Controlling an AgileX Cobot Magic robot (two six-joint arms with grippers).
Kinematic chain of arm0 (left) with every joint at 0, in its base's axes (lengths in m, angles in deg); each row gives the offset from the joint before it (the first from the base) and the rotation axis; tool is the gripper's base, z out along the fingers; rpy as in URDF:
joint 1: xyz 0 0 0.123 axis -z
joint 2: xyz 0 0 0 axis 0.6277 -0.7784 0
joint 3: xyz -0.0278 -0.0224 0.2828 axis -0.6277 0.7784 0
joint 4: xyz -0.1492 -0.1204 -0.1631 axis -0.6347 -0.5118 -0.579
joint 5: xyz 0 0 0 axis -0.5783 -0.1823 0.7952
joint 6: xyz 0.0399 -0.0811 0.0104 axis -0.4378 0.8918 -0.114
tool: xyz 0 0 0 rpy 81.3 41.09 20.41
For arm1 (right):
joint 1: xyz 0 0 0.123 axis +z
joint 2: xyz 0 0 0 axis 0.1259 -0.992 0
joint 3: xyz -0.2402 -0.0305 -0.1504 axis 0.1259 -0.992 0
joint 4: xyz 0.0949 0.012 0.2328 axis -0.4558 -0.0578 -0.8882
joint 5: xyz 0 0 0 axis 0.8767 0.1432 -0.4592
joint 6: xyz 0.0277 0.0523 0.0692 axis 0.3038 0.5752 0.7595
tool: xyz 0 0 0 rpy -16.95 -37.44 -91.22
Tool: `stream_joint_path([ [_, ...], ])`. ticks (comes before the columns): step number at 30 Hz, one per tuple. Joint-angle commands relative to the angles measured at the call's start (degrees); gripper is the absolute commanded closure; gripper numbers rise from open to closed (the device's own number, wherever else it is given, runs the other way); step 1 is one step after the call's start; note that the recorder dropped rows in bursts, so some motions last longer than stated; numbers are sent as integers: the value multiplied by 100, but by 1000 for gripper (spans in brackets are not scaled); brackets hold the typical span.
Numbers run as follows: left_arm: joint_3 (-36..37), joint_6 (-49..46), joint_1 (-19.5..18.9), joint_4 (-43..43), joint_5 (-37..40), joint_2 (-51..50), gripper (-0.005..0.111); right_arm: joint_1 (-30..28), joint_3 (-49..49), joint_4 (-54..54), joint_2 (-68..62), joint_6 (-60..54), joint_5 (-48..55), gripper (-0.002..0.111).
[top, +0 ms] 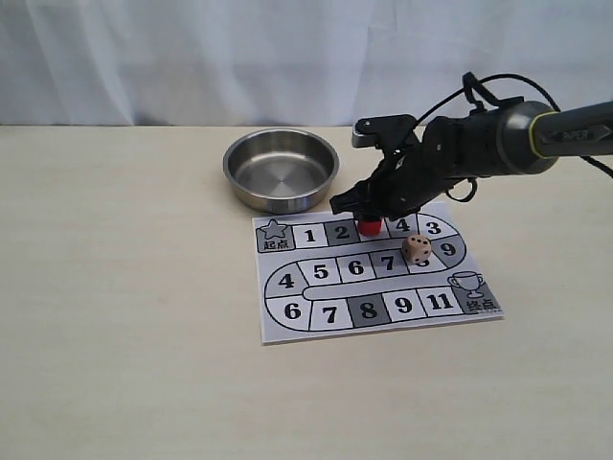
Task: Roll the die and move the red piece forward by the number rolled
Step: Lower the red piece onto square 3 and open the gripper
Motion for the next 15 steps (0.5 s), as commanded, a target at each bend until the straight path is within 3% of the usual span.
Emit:
stream_joint_path([
  [1, 18, 21, 9, -10, -52, 13, 107, -12, -7, 38, 131, -1, 51, 70],
  [15, 18, 21, 9, -10, -52, 13, 107, -12, -7, 65, 131, -1, 76, 70],
])
